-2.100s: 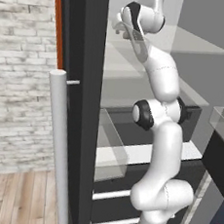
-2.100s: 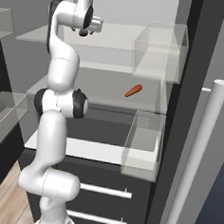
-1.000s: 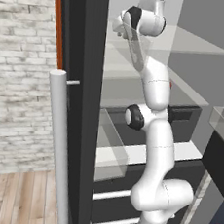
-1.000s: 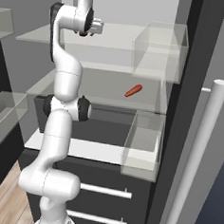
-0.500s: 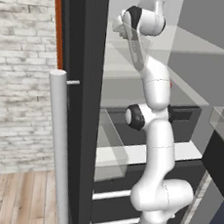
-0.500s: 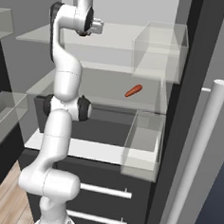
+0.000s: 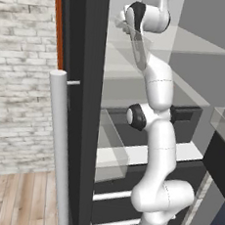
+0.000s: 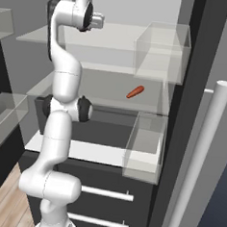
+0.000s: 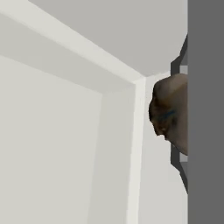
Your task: Retrieve the bottle and the shaker from the cabinet and place them next to the mixing bowl on the counter. Then add garlic from the fridge to the mixing bowl.
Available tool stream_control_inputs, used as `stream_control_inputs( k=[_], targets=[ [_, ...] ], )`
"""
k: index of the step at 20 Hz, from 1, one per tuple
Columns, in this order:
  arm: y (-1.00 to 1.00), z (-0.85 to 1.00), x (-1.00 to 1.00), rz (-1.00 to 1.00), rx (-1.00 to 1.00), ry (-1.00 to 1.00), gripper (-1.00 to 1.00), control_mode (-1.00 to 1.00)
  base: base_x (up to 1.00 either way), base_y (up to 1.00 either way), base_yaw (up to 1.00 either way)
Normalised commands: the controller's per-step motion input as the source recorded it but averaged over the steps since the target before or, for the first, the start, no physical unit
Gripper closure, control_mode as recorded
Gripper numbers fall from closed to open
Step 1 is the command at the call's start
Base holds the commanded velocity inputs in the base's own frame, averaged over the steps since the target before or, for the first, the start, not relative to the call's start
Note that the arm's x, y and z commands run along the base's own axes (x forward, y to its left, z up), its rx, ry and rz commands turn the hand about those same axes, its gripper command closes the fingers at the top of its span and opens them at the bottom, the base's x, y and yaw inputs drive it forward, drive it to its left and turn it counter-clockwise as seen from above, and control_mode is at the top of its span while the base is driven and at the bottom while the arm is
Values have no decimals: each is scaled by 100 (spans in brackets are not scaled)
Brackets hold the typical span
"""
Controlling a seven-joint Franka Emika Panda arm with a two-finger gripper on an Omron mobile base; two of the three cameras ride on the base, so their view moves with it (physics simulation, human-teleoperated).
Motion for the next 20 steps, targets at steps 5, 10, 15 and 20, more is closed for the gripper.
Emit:
stream_control_inputs(
  k=[5, 10, 15, 20],
  targets=[
    [0, -8, 8, 0, 0, -13, 100, -100, 0, 0, 0],
    [0, -35, 12, 2, 1, -1, 100, -100, 0, 0, 0],
    [0, -50, 0, 2, 0, -1, 100, -100, 0, 0, 0],
    [0, -37, 0, 0, 0, -22, 100, -100, 0, 0, 0]
  ],
)
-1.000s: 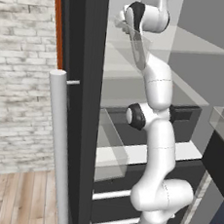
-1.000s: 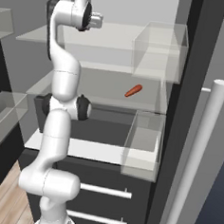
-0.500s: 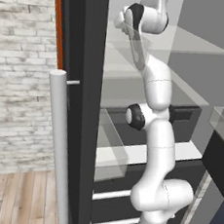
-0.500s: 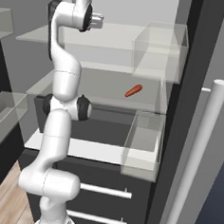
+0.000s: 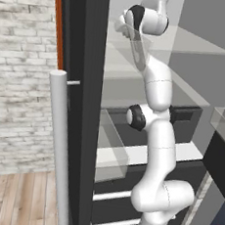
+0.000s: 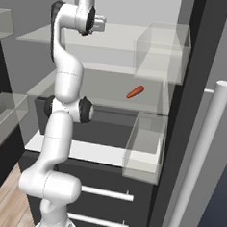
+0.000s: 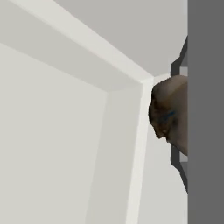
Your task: Retrieve the bottle and the shaker from the cabinet and place them next to the mixing bowl on the counter. Then add garlic from the fridge to the mixing bowl.
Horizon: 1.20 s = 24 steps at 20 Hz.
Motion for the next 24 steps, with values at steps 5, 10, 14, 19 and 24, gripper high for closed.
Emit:
stream_control_inputs(
  k=[5, 10, 14, 19, 24],
  targets=[
    [0, -60, 9, 0, 0, -2, 100, -100, 0, 0, 0],
    [0, -55, 9, 0, 0, 1, 100, -100, 0, 0, 0],
    [-2, -52, -28, -6, 0, -9, 100, -100, 0, 0, 0],
    [-1, -70, -77, -7, 0, 0, 100, -100, 0, 0, 0],
    [-1, -62, -89, -11, 0, -3, 100, -100, 0, 0, 0]
  ],
)
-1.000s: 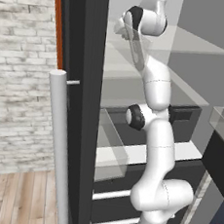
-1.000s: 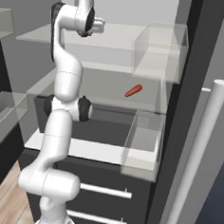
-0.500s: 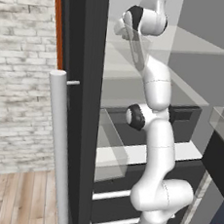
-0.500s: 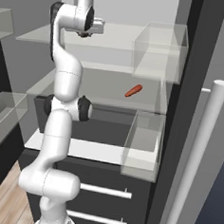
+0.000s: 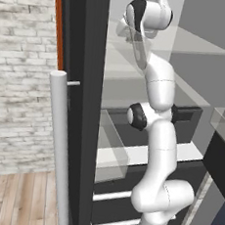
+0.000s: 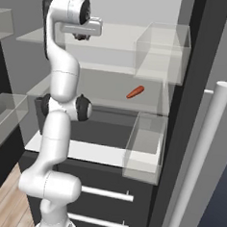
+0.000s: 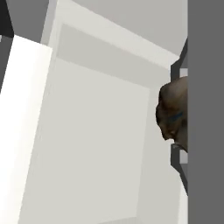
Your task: Retrieve the bottle and the shaker from the cabinet and place them next to the mixing bowl on the counter. Then add garlic from the fridge to the mixing bowl.
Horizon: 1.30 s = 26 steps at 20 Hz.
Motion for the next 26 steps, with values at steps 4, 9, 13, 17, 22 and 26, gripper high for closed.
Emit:
stream_control_inputs(
  k=[4, 9, 13, 17, 22, 26],
  targets=[
    [-1, -41, -41, -6, 0, -10, 100, -100, 0, 0, 0],
    [-3, -26, -79, -6, 0, -12, 100, -100, 0, 0, 0],
    [-7, -18, -100, -6, 3, -13, 100, -100, 0, 0, 0],
    [-6, -16, -100, -7, 7, -15, 100, -100, 0, 0, 0],
    [-3, -19, -100, -8, 6, -11, 100, -100, 0, 0, 0],
    [0, -56, -100, -7, 0, -8, 100, -100, 0, 0, 0]
  ],
)
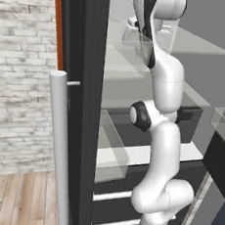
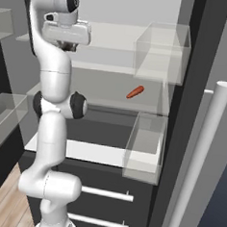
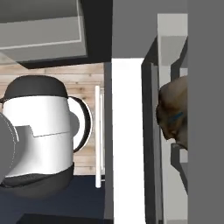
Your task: Retrieve the bottle and the shaker from the cabinet and place them next to the mixing bowl on the counter. Then add garlic from the fridge to the mixing bowl.
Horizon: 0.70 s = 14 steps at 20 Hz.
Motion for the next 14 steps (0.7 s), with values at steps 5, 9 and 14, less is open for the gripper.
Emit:
stream_control_inputs(
  k=[5, 9, 14],
  targets=[
    [-2, -57, -74, -4, 0, 4, 100, -100, 0, 0, 0],
    [-7, -49, -78, -1, 0, 8, 100, -100, 0, 0, 0],
    [-18, -13, -79, -2, 0, 17, 100, -100, 0, 0, 0]
  ],
)
